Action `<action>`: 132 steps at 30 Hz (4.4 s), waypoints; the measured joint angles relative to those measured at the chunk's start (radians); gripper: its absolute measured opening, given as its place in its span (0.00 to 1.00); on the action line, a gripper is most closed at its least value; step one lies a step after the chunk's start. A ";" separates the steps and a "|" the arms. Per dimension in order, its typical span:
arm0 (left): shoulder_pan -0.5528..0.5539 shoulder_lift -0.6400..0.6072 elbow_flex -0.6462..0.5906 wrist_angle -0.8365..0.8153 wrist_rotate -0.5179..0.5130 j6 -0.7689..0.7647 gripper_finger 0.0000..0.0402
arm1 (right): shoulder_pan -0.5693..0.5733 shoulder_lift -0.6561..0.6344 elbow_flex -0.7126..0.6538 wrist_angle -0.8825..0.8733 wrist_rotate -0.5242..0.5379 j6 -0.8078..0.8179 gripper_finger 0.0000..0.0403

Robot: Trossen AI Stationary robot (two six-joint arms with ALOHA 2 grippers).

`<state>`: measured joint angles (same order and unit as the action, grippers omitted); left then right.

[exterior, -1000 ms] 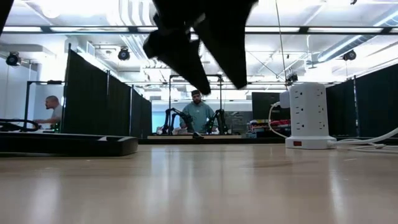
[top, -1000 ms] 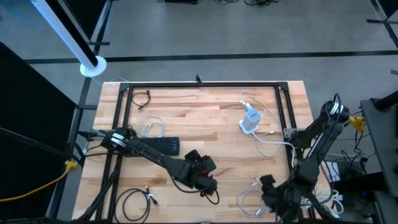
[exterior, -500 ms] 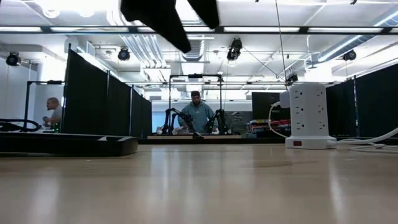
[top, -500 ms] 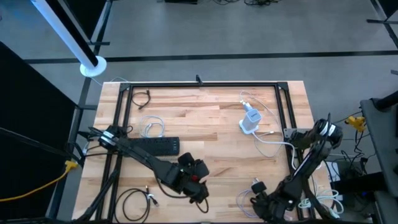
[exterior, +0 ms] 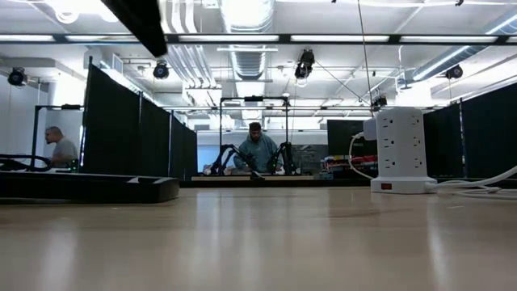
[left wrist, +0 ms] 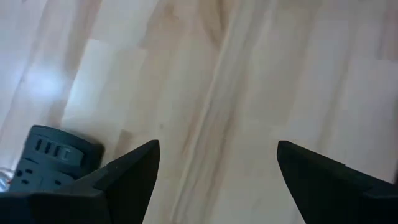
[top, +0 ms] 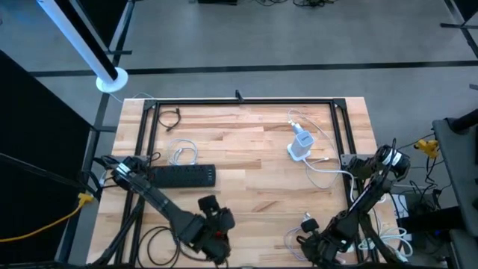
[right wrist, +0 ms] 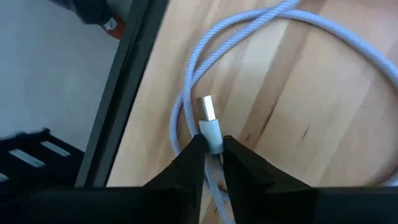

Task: Insert USB
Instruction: Insert the purple charger cable into the bottom white outlet extension

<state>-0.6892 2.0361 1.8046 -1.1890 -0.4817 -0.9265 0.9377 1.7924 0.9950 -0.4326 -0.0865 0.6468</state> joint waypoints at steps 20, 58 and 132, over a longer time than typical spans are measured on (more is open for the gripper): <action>0.197 -0.005 0.000 0.207 -0.095 0.451 0.78 | -0.341 -0.140 0.376 -0.570 0.268 -0.468 0.03; 0.477 -0.171 0.000 0.947 0.019 0.677 0.78 | -0.567 -0.580 0.406 -0.632 0.471 -0.739 0.03; 0.467 -0.176 -0.001 0.930 0.019 0.726 0.01 | -0.598 -0.596 0.451 -0.556 0.453 -0.743 0.22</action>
<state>-0.2219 1.8605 1.8038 -0.2585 -0.4627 -0.2009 0.3393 1.1959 1.4460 -0.9887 0.3667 -0.0959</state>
